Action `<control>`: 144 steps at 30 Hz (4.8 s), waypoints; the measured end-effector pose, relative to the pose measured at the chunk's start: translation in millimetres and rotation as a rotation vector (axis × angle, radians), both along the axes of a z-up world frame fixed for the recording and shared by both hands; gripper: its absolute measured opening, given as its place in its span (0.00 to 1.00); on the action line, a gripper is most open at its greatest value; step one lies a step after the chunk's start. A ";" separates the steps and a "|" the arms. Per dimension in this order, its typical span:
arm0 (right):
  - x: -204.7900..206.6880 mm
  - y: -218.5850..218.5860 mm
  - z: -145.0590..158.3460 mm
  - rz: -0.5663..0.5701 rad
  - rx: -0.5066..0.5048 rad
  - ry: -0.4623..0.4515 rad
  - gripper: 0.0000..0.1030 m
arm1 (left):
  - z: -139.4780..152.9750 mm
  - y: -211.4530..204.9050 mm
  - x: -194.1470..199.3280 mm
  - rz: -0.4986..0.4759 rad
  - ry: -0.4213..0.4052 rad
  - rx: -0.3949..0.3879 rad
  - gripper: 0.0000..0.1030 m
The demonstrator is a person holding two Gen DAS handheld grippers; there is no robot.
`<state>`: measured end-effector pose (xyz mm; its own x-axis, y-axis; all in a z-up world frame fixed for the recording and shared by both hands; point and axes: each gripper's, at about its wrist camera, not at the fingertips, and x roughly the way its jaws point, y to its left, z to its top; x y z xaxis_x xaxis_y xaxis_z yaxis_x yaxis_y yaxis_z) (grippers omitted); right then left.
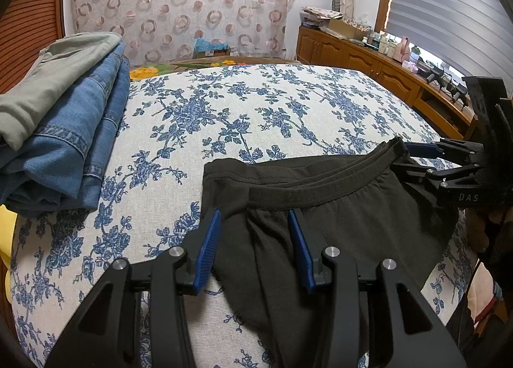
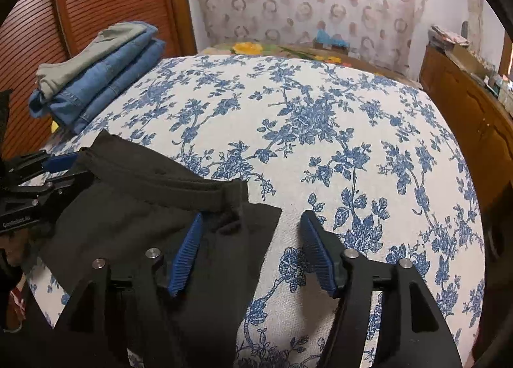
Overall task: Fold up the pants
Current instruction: 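Position both grippers at the folded black pants' edge, then close the left gripper on the pants' edge while the right gripper grasps beside it, then lift the folded black pants off the bed with both grippers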
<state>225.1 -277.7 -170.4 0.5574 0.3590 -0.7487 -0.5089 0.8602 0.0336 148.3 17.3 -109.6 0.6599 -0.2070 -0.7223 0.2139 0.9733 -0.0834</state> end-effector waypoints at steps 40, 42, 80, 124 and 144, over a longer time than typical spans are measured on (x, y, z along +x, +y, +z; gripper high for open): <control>-0.3 5.4 -2.6 -0.001 -0.028 -0.013 0.73 | -4.8 6.1 25.4 -0.051 0.109 -0.176 0.23; -0.7 5.4 -2.6 0.002 -0.025 -0.013 0.71 | -4.6 12.0 22.6 -0.046 0.110 -0.192 0.19; -32.4 7.3 72.3 0.081 0.141 -0.218 0.09 | 78.4 8.9 -14.5 -0.044 -0.201 -0.153 0.11; 63.5 124.7 182.7 0.331 0.167 -0.387 0.09 | 156.2 104.2 44.1 0.144 -0.329 -0.089 0.11; 119.7 267.8 180.0 0.571 0.164 -0.409 0.09 | 121.8 181.1 27.2 0.382 -0.318 -0.082 0.11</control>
<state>344.9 -9.9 9.5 0.4731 0.7679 -0.4318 -0.8772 0.4563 -0.1495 175.5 198.4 12.2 0.8846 0.0445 -0.4643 -0.1290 0.9800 -0.1517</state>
